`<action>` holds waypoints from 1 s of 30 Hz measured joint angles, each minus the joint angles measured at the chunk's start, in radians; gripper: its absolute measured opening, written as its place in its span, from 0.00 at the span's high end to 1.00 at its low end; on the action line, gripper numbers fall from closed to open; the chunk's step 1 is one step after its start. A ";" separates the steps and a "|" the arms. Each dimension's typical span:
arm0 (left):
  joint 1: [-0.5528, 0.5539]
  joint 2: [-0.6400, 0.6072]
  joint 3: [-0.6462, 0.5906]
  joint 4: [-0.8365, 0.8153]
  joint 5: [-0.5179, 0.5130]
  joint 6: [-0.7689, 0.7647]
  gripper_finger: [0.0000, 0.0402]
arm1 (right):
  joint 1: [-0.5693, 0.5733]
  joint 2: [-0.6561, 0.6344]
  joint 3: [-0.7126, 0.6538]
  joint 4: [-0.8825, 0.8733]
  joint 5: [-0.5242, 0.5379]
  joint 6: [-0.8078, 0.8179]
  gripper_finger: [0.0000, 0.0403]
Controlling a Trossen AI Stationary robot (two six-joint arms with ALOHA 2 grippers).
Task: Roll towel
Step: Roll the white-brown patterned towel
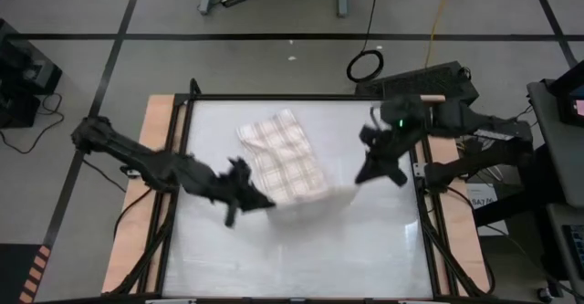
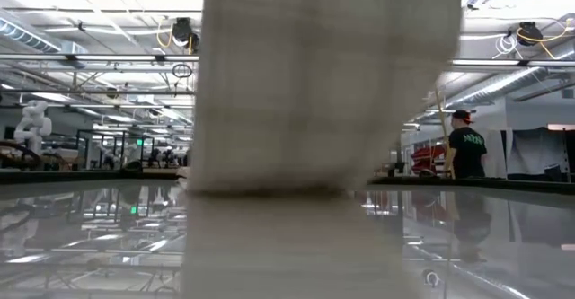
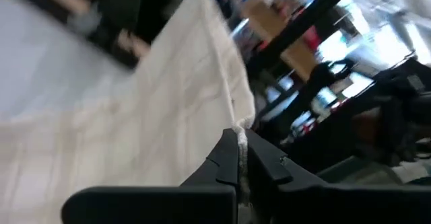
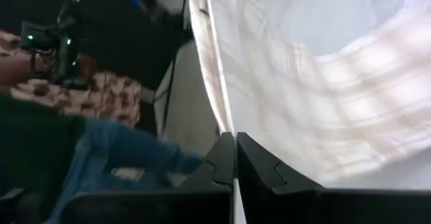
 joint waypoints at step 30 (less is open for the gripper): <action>-0.071 0.383 -0.017 0.176 0.033 -0.201 0.90 | 0.288 -0.111 -0.599 0.305 0.078 0.336 0.96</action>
